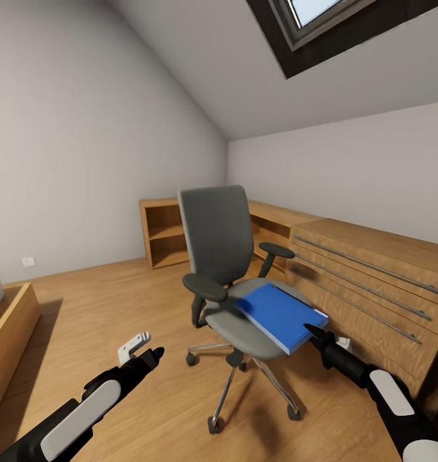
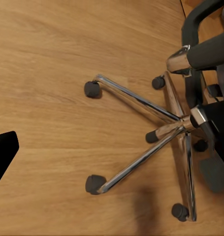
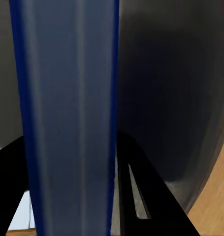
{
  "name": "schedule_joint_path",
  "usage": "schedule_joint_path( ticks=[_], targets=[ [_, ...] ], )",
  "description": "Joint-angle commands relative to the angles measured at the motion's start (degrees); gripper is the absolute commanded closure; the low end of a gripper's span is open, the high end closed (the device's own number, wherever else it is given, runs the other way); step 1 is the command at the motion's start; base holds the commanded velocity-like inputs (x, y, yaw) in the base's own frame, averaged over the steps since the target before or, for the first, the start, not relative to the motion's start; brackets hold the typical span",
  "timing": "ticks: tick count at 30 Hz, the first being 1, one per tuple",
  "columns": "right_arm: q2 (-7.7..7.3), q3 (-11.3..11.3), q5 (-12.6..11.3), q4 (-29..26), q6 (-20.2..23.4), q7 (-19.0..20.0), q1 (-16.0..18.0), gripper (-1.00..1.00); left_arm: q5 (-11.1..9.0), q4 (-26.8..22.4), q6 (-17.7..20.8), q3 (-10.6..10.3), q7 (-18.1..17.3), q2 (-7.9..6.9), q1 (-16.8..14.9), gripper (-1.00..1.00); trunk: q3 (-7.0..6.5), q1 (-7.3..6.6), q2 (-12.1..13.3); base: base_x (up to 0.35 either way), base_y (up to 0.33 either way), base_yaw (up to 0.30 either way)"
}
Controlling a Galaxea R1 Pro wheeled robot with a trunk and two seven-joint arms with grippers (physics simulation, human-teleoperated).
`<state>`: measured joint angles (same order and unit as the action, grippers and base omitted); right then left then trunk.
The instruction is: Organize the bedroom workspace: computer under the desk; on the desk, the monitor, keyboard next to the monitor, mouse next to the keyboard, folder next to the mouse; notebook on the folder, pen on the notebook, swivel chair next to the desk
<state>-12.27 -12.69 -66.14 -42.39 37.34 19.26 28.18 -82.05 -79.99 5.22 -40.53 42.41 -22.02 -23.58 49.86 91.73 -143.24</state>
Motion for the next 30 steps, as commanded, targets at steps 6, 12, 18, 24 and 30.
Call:
schedule_joint_path(
  ticks=[6,12,18,24,30],
  targets=[
    [-0.03,-0.22,0.05,-0.05,0.43,0.36,0.04,1.0,-0.04,-0.07,0.15,-0.13,0.35,-0.04,-0.07,-1.0,-1.1,-0.95,1.62,0.0,0.0,0.0],
    [-0.04,-0.23,0.05,-0.37,0.45,0.42,0.04,1.0,0.0,-0.07,0.15,-0.09,0.39,-0.04,-0.07,-1.0,-2.18,-2.26,4.03,-0.092,0.0,0.0],
    [-0.05,-0.28,0.05,-0.59,0.45,0.48,0.04,1.0,0.02,-0.03,0.15,-0.12,0.32,-0.04,-0.07,-1.0,-3.26,-3.58,6.43,-0.318,0.0,0.0],
    [-0.12,-0.31,0.05,-1.78,0.45,1.24,0.04,1.0,-0.01,-0.02,0.16,-0.11,0.31,-0.04,-0.07,-1.0,-4.33,-4.9,8.84,-0.326,0.0,0.0],
    [-0.13,-0.35,0.11,-6.1,0.38,1.54,-0.07,1.0,-0.04,0.01,0.23,-0.15,0.35,0.02,-0.07,-1.0,-5.41,-6.22,11.25,-0.08,0.0,0.0]
  ],
)
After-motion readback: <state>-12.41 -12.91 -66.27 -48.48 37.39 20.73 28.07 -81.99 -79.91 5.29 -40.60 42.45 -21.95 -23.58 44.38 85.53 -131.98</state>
